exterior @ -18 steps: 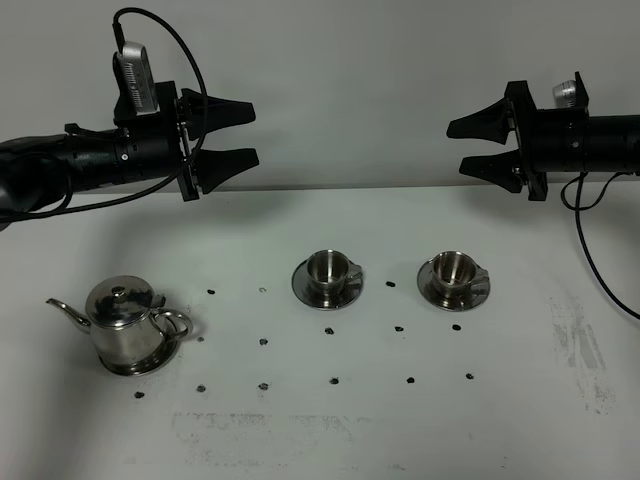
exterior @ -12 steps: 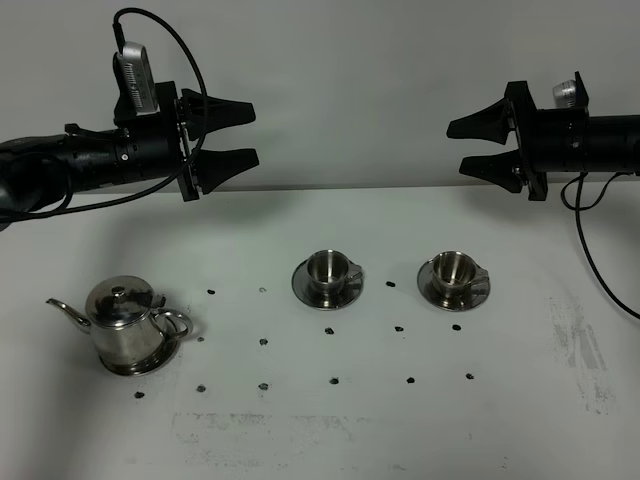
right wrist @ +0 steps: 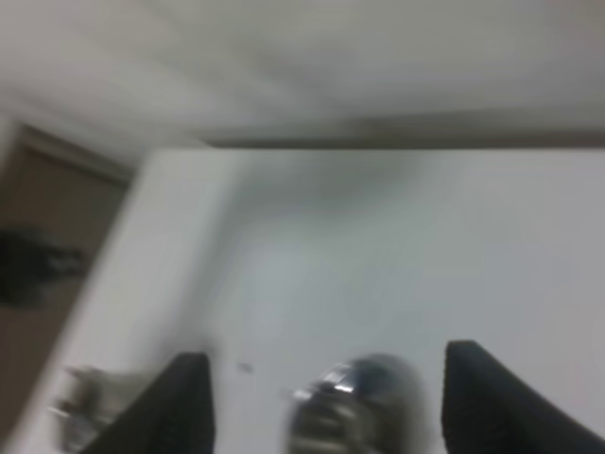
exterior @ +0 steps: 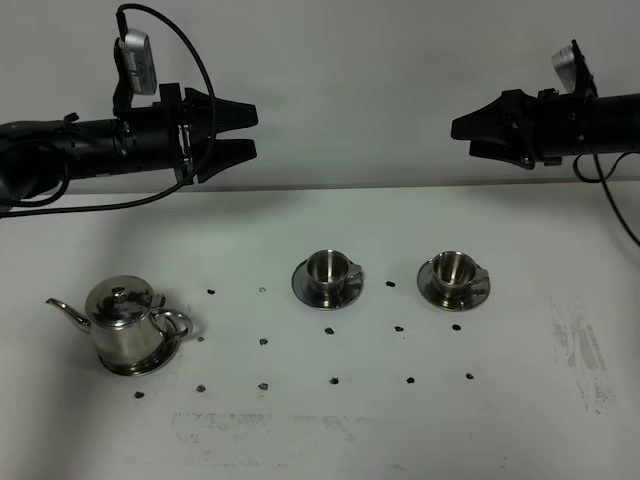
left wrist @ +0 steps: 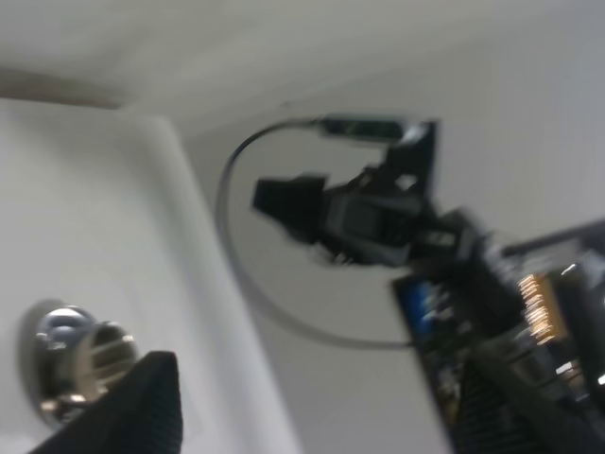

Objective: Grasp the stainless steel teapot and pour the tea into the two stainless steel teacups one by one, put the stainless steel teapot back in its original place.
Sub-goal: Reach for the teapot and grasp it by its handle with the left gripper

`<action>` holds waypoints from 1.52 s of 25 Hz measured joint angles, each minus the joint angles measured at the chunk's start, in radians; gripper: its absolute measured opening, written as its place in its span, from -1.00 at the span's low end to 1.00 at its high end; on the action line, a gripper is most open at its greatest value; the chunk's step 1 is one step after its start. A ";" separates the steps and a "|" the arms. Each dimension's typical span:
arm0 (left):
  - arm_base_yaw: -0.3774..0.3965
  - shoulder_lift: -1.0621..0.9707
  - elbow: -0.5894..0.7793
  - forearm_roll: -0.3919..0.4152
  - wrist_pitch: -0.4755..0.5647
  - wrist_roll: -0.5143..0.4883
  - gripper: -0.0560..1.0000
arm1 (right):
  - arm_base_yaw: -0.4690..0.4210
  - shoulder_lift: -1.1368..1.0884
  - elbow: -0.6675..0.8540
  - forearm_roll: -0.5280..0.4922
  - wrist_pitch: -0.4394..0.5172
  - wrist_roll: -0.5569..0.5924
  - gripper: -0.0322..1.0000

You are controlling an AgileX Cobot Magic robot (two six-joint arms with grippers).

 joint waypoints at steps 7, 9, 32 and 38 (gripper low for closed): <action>0.000 0.000 -0.192 0.336 -0.019 -0.120 0.27 | 0.000 0.000 -0.172 -0.456 0.004 0.089 0.04; 0.000 0.000 -0.257 0.494 -0.020 -0.192 0.26 | 0.000 0.000 -0.207 -0.579 0.009 0.145 0.04; -0.097 -0.371 -0.096 1.098 -0.093 -0.340 0.09 | 0.080 -0.694 0.370 -0.994 -0.193 0.268 -0.05; -0.097 -0.553 0.182 1.177 -0.265 -0.314 0.08 | 0.080 -0.988 0.646 -1.023 -0.307 0.292 -0.05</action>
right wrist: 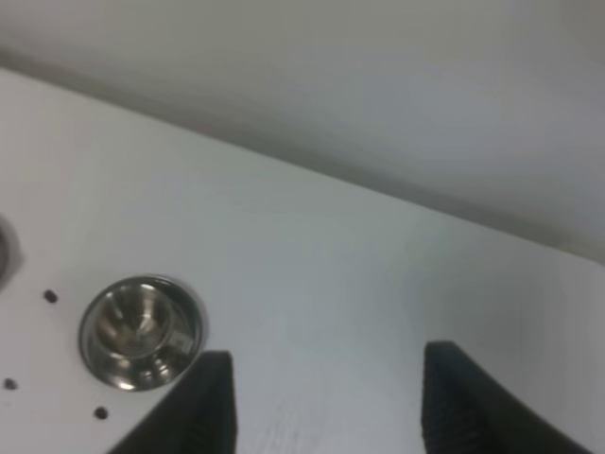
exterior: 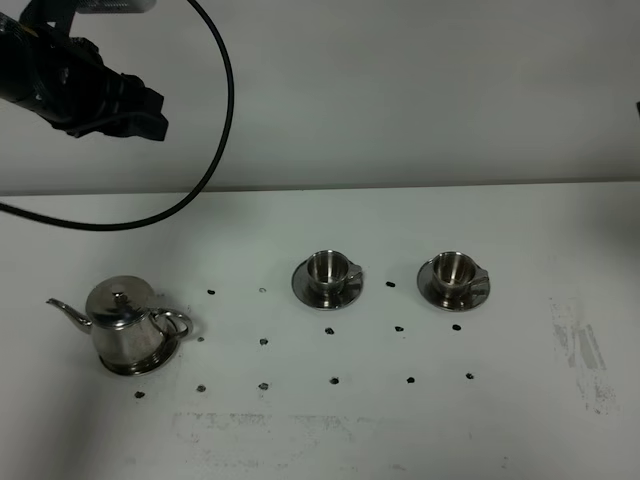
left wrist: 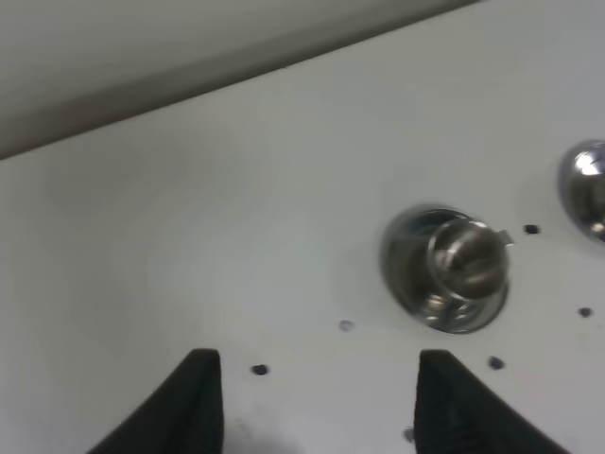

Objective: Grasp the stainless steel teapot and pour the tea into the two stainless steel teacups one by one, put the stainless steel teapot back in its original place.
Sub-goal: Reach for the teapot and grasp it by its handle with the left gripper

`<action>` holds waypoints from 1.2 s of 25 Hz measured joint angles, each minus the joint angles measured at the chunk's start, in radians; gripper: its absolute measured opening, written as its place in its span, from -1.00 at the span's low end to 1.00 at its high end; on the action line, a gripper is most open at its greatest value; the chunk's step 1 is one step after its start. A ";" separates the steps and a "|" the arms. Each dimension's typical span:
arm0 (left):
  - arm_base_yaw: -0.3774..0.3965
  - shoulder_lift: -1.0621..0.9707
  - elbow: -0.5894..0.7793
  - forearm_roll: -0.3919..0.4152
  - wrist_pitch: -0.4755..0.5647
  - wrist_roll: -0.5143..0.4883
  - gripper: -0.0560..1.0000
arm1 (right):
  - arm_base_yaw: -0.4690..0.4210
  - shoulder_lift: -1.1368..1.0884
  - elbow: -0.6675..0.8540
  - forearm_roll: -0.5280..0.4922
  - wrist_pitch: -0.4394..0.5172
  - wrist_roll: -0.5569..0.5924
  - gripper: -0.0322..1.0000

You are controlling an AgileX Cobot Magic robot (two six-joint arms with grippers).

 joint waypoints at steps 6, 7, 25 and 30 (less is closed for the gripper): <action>0.000 -0.147 0.238 0.052 -0.235 0.007 0.08 | 0.000 -0.305 0.243 -0.002 -0.030 0.077 -0.05; 0.000 -0.166 0.273 0.054 -0.275 0.007 0.08 | 0.000 -0.349 0.284 -0.002 -0.030 0.087 -0.05; 0.000 -0.220 0.418 0.109 -0.473 0.021 0.08 | 0.000 -1.209 0.707 -0.047 0.208 0.213 -0.10; 0.000 -0.220 0.418 0.110 -0.449 0.027 0.08 | 0.000 -1.335 0.816 -0.073 0.242 0.215 -0.14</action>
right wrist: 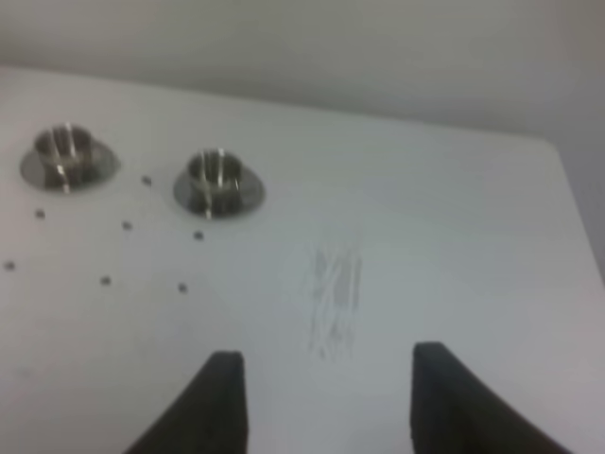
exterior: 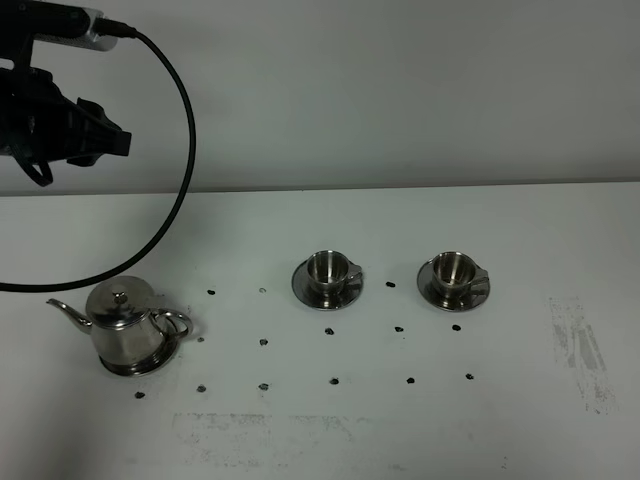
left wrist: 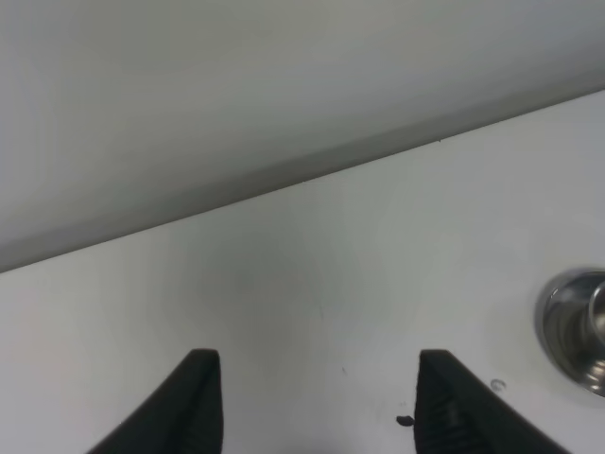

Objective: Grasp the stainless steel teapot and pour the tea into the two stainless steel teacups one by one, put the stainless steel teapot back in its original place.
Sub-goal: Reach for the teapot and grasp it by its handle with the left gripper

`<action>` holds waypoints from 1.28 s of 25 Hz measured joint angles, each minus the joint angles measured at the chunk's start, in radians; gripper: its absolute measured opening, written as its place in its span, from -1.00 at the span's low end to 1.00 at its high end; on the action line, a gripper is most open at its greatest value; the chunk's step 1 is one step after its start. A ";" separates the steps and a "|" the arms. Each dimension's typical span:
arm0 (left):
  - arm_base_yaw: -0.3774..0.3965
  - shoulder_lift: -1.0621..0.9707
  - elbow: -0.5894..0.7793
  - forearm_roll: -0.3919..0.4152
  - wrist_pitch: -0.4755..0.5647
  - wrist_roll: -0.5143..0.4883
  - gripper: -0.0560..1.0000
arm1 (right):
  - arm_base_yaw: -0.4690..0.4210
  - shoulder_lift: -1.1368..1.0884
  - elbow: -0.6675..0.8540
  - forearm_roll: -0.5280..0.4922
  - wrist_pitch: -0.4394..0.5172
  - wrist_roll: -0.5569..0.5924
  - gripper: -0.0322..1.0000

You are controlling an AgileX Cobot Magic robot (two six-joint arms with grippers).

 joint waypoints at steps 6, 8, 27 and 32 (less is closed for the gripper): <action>0.000 0.000 0.000 0.000 0.007 0.002 0.08 | 0.000 -0.052 0.097 -0.013 0.014 0.026 -0.17; 0.000 0.000 0.000 0.000 0.007 0.002 0.08 | 0.000 -0.055 0.133 -0.015 0.015 0.038 -0.17; 0.000 0.000 0.000 0.021 0.031 0.002 0.08 | -0.082 -0.057 0.149 -0.027 0.015 0.058 -0.17; -0.002 0.000 0.000 0.027 0.074 0.002 0.08 | -0.086 -0.057 0.149 -0.027 0.015 0.063 -0.18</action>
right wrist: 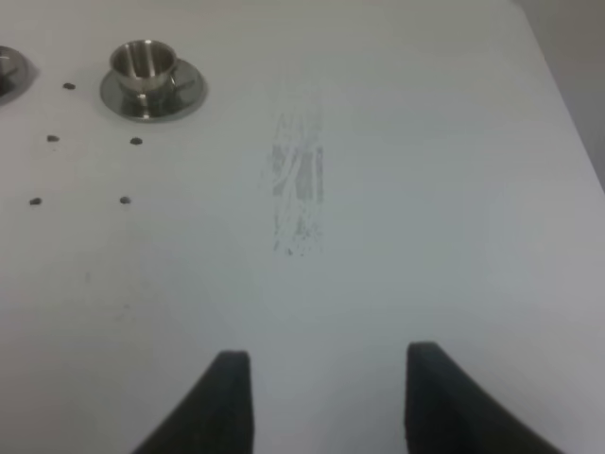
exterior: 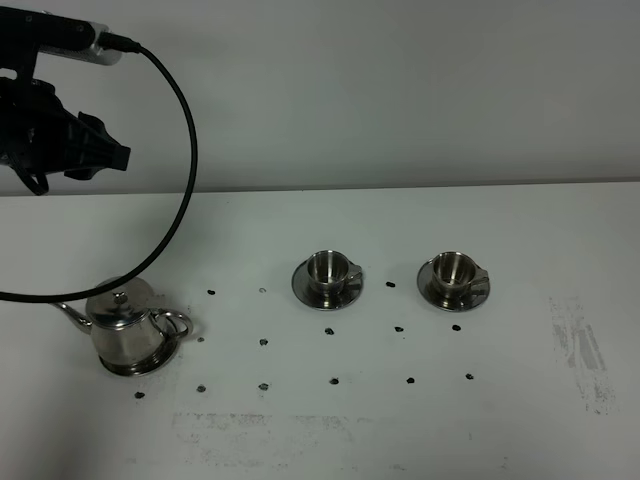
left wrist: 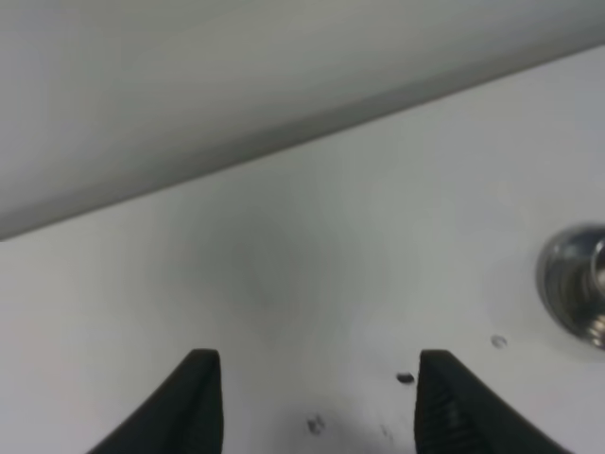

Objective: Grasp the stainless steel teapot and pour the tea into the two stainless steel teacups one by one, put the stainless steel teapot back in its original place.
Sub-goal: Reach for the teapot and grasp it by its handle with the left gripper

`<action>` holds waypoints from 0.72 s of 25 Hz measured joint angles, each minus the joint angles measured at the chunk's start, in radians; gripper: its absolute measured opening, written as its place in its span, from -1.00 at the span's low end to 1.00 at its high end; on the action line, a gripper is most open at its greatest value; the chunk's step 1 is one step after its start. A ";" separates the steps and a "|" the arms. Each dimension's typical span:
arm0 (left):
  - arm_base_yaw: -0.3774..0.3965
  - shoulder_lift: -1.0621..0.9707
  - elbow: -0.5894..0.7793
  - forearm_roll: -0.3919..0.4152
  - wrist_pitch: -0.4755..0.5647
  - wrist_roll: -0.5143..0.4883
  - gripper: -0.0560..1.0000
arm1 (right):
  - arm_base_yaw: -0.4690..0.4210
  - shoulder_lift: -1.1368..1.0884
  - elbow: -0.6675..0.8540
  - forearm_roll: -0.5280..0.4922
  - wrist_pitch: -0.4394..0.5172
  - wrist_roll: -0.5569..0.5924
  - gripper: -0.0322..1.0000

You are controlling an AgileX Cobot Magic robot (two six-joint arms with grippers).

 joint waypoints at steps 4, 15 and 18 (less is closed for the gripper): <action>-0.048 0.007 0.000 0.006 0.015 0.000 0.08 | 0.000 0.000 0.000 0.000 0.000 0.000 -0.18; -0.316 0.203 -0.231 0.261 0.195 -0.259 0.08 | -0.001 0.000 0.000 0.001 -0.001 0.000 -0.18; -0.359 0.279 -0.330 0.292 0.263 -0.320 0.08 | -0.001 0.000 0.000 0.001 -0.001 0.000 -0.18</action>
